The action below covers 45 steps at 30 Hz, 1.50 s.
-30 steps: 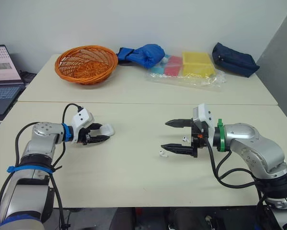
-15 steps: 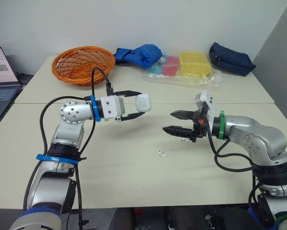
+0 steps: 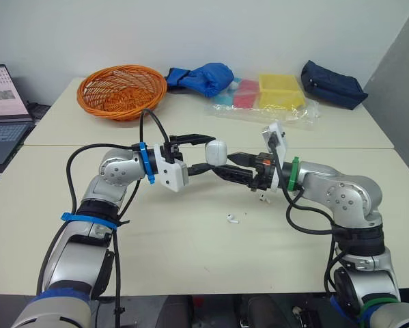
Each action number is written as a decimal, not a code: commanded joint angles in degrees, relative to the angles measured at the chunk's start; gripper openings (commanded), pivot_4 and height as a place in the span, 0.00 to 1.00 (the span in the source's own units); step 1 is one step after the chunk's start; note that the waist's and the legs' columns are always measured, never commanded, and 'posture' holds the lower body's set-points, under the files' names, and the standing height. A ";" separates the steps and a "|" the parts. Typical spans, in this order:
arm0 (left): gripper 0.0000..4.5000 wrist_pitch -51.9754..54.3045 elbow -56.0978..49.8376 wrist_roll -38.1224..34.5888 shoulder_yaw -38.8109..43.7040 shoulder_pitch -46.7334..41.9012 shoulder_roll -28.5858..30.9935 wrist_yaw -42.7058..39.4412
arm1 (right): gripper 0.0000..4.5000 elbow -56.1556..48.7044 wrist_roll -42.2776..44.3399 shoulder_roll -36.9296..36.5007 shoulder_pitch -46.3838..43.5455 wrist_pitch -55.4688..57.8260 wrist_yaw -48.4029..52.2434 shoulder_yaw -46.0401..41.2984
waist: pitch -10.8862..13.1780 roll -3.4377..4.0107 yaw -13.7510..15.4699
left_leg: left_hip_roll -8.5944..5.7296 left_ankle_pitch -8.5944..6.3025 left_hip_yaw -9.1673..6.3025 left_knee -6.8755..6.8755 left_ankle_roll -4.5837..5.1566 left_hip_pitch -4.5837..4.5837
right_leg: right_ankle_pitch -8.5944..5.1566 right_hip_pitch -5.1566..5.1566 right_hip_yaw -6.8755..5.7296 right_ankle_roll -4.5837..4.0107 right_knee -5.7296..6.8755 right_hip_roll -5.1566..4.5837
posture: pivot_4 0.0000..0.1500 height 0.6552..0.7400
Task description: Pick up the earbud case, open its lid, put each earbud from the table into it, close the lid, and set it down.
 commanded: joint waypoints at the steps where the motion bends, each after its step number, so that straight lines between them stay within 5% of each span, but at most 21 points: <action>1: 0.61 -2.69 1.11 -0.44 -0.92 -2.08 -0.17 1.87 | 1.00 -0.14 0.38 0.40 -1.46 -0.75 -1.09 -1.05 | 0.00 0.00 0.00 | 0.00 0.00 0.00 0.00 0.00 0.00 | 0.01 0.00 -0.01 -0.01 0.00 0.00 | 1.00 1.00; 15: 0.61 -6.25 5.27 -0.95 -3.29 -4.47 -0.51 3.24 | 1.00 4.11 -0.83 1.66 -2.96 -0.70 -1.75 -0.40 | 0.00 0.00 -0.06 | 0.00 0.00 0.02 0.00 0.00 -0.01 | 0.01 -0.01 0.01 -0.02 -0.01 0.01 | 1.00 1.00; 26: 0.61 -7.28 5.45 -1.05 -4.07 -4.27 -0.53 4.67 | 0.19 5.52 -2.74 0.34 -3.42 -1.61 -1.38 0.89 | 0.00 0.00 -0.07 | 0.01 0.00 0.00 0.00 0.00 -0.01 | 0.01 -0.01 -0.01 -0.02 0.00 0.01 | 1.00 1.00; 34: 0.61 -4.37 3.92 -5.19 -4.99 -4.31 -0.41 1.62 | 0.19 5.45 -3.44 -0.37 -3.38 -2.50 -0.48 0.70 | 0.00 0.00 -0.06 | 0.01 0.00 0.01 0.00 0.00 -0.01 | 0.01 -0.01 -0.01 -0.01 0.00 0.01 | 1.00 1.00; 35: 0.76 -0.26 2.43 -8.36 -5.52 -3.82 0.11 -2.07 | 0.19 5.12 -3.73 -0.64 -3.38 -2.80 -0.48 0.69 | 0.00 0.00 -0.07 | 0.00 0.00 0.00 0.00 0.00 -0.01 | 0.01 -0.01 -0.01 -0.01 0.00 0.01 | 1.00 1.00; 39: 1.00 8.71 -1.52 -15.10 -5.92 -3.34 2.09 -11.18 | 0.19 4.45 -4.51 -1.52 -3.13 -3.54 -0.21 1.04 | 0.00 0.00 -0.14 | 0.00 0.00 0.01 0.00 0.00 -0.01 | 0.01 -0.01 0.00 -0.02 0.00 0.01 | 1.00 1.00; 45: 1.00 25.06 -7.14 -22.70 -5.38 -5.44 5.17 -25.26 | 0.19 3.96 -8.09 -3.87 -2.63 -6.17 1.10 3.57 | 0.00 0.01 -0.14 | 0.05 0.00 -0.03 0.00 0.00 0.00 | -0.01 -0.02 -0.01 -0.01 0.01 0.11 | 1.00 1.00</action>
